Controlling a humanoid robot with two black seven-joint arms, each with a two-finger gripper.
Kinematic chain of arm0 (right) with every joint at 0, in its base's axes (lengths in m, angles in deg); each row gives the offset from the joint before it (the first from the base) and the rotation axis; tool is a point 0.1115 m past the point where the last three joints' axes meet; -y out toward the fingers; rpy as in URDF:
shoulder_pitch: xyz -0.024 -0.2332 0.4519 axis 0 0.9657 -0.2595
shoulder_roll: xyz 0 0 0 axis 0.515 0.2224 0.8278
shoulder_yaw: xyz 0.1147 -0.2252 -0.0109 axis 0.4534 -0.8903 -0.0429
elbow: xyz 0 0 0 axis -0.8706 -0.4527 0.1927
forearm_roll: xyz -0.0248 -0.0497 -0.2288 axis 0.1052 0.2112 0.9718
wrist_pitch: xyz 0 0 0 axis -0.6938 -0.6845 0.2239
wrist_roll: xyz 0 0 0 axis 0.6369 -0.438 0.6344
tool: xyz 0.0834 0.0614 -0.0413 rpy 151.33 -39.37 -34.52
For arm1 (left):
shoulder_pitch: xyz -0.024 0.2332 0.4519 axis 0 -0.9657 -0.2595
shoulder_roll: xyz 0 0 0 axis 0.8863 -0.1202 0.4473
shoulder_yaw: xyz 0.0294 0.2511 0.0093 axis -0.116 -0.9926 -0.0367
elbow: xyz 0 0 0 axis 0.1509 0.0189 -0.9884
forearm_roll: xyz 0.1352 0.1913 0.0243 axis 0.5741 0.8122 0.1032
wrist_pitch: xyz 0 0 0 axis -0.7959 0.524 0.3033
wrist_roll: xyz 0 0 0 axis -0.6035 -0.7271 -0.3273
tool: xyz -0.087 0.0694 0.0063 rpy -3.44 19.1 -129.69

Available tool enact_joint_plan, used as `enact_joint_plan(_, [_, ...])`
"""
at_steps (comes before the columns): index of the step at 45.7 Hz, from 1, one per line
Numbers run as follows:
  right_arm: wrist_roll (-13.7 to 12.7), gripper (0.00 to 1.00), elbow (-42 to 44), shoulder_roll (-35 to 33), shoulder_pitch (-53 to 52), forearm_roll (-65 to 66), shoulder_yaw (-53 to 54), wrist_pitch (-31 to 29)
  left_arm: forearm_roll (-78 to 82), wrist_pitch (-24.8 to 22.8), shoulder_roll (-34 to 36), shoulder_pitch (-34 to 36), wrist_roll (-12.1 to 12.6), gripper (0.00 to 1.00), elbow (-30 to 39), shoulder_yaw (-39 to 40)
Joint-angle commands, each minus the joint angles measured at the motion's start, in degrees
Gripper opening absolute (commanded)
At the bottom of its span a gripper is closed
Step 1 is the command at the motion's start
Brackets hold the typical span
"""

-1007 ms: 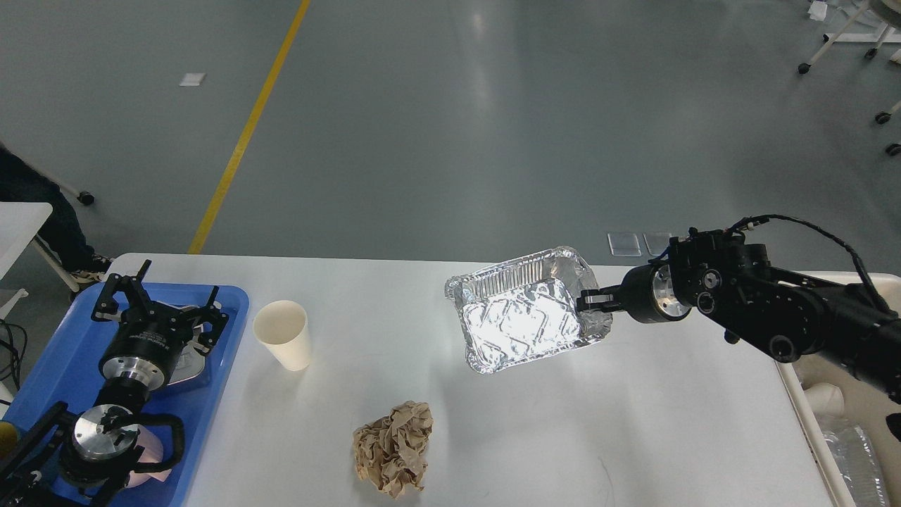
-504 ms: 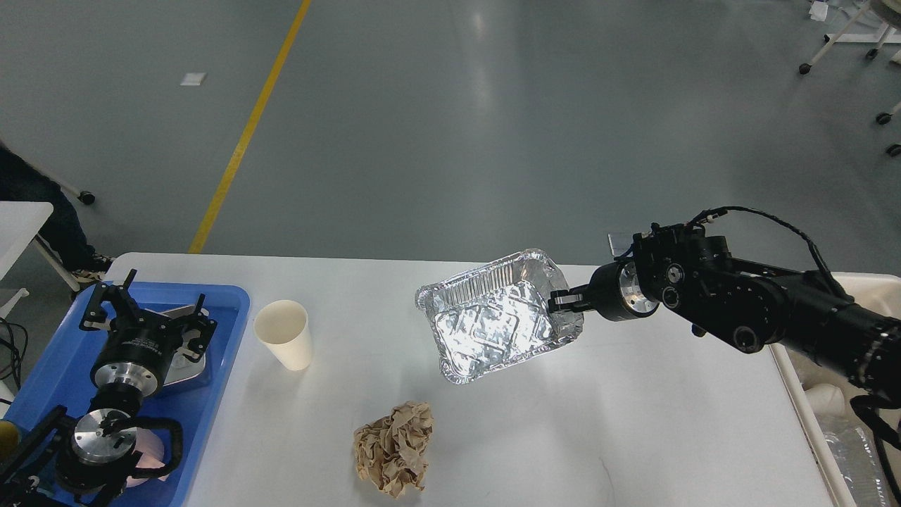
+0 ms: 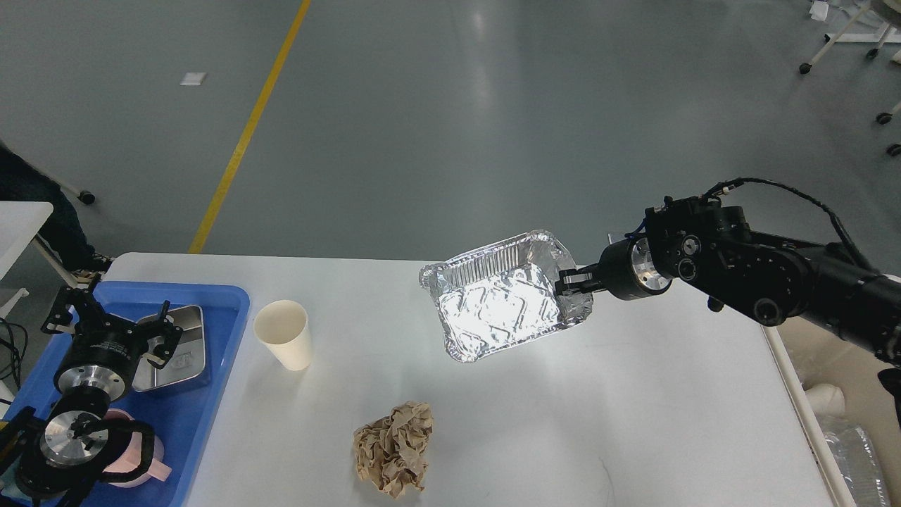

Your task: Tidy desktop

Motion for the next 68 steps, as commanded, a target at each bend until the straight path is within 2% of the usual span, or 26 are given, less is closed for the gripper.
enact_joint_plan(1, [-0.03,0.00,-0.28,-1.02,-0.58,-0.41,-0.25,-0.03,0.23,0.04,0.04,0.11,-1.15,0.97,-0.03,0.17])
enact_joint_plan(2, [-0.03,0.00,-0.28,-1.11,-0.59,-0.50,-0.25,-0.03,0.23,0.04,0.04,0.03,-1.85,0.97,-0.03,0.17])
enact_joint_plan(3, [-0.03,0.00,-0.28,-1.02,-0.50,-0.50,-0.60,-0.03,0.23,0.04,-0.04,0.02,-4.47,0.97,-0.03,0.17])
enact_joint_plan(7, [-0.03,0.00,-0.28,-0.93,-0.50,-0.50,-0.95,-0.03,0.14,0.21,-0.66,0.11,-11.16,0.97,-0.03,0.17])
enact_joint_plan(9, [-0.03,0.00,-0.28,-0.93,-0.50,-0.50,-0.95,-0.03,-0.04,0.56,-1.10,0.11,-13.36,0.97,-0.03,0.35])
enact_joint_plan(10, [-0.03,0.00,-0.28,-0.85,-0.50,-0.50,-0.95,-0.03,-0.30,0.65,-1.27,0.29,-13.55,0.97,-0.03,0.26])
enact_joint_plan(17, [-0.03,0.00,-0.28,-0.67,-0.59,-0.50,-1.04,-0.03,0.05,0.92,-4.96,0.47,-8.45,0.97,0.84,-0.79])
enact_joint_plan(25, [-0.03,0.00,-0.19,-0.50,-0.50,-0.41,-1.04,-0.03,0.23,1.18,-4.18,0.73,-7.31,0.95,0.76,-0.88])
enact_joint_plan(27, [-0.03,0.00,-0.19,-0.41,-0.50,-0.41,-1.04,-0.03,0.23,1.27,-3.39,0.73,-6.17,0.94,1.02,-0.88])
enact_joint_plan(30, [-0.03,0.00,-0.10,-0.32,-0.41,-0.32,-1.04,0.06,0.05,1.09,-2.16,0.55,-3.01,0.94,1.11,-0.54])
enact_joint_plan(37, [-0.03,0.00,-0.01,-0.06,-0.50,-0.23,-1.04,0.06,0.14,0.92,1.09,1.17,7.88,0.95,2.95,-0.88])
enact_joint_plan(41, [-0.03,0.00,-0.01,-0.06,-0.50,-0.23,-1.04,0.06,0.58,1.09,5.48,2.40,11.32,0.95,3.04,-2.81])
enact_joint_plan(47, [-0.03,0.00,-0.02,0.03,-0.50,-0.14,-1.04,0.14,0.67,1.36,16.20,6.69,10.10,0.96,3.30,-13.43])
enact_joint_plan(51, [-0.12,0.00,0.16,0.82,-0.50,-0.06,-1.04,0.14,0.67,2.67,22.70,9.60,6.50,0.96,3.83,-20.29])
enact_joint_plan(55, [-0.12,0.00,0.51,1.53,-0.50,-0.23,-1.04,0.06,0.67,4.43,29.12,13.20,4.47,0.97,5.06,-28.90])
enact_joint_plan(62, [-0.12,0.00,0.60,2.23,-0.50,-0.41,-1.13,0.14,0.75,3.99,35.37,20.15,4.38,0.97,6.55,-41.13])
enact_joint_plan(66, [-0.12,0.00,0.60,2.23,-0.50,-0.41,-1.13,0.14,0.84,3.47,39.32,21.29,5.26,0.97,6.91,-43.59])
enact_joint_plan(68, [-0.12,0.00,0.60,2.06,-0.50,-0.41,-1.13,0.14,1.02,1.54,41.08,21.82,5.79,0.97,7.00,-43.95])
